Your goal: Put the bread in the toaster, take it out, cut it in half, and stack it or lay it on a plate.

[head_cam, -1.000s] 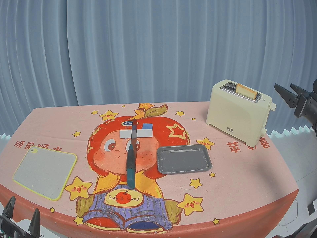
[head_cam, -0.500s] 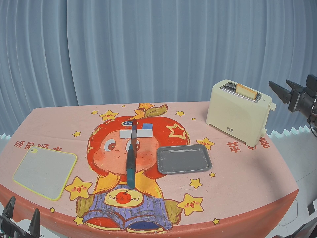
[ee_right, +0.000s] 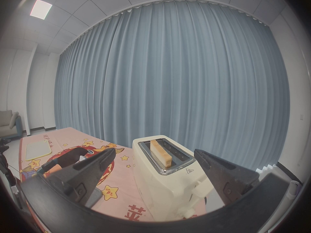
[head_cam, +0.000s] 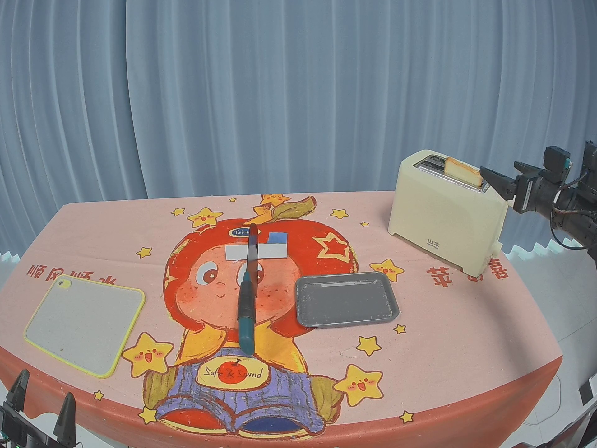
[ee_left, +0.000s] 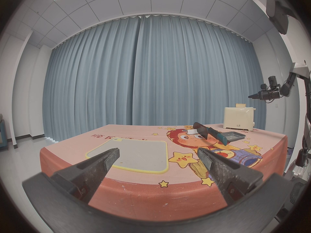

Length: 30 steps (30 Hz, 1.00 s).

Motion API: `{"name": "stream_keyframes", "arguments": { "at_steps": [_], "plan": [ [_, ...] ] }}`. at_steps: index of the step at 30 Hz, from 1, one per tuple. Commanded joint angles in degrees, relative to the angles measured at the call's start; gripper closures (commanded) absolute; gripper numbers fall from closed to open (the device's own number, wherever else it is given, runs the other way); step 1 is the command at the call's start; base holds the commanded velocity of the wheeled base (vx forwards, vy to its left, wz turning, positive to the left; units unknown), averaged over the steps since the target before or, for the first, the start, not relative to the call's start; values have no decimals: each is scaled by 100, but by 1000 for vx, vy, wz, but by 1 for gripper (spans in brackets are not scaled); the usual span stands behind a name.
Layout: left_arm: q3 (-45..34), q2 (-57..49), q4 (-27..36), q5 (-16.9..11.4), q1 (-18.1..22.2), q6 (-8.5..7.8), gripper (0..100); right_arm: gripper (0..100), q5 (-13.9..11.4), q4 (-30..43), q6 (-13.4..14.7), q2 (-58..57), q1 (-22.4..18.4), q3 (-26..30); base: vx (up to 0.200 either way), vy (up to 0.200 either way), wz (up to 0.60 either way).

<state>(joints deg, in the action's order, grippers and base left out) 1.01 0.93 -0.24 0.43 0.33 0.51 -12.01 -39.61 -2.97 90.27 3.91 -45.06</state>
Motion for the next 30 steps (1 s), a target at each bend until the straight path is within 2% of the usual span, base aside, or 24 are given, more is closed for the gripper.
{"name": "stream_keyframes", "arguments": {
  "at_steps": [1, 14, 24, 25, 30],
  "plan": [
    [-101, -93, -2, 1, 2, 2, 0, 0, -3, -12, -10, 571, 39, -284, 0, 0, 0],
    [-101, -93, -2, 1, 2, 2, 0, 0, -3, -30, -72, 1318, 39, -829, 0, 0, 0],
    [-101, -93, -2, 1, 2, 2, 0, 0, 5, -30, -80, 1555, 39, -935, 0, 0, 0],
    [-101, -93, -2, 1, 2, 2, 0, 100, 5, -30, -80, 1555, 39, -952, 0, 0, 0],
    [-101, -93, -2, 1, 2, 2, 0, 100, 14, -38, -72, 1546, 39, -970, 0, 0, 0]
  ]
}}
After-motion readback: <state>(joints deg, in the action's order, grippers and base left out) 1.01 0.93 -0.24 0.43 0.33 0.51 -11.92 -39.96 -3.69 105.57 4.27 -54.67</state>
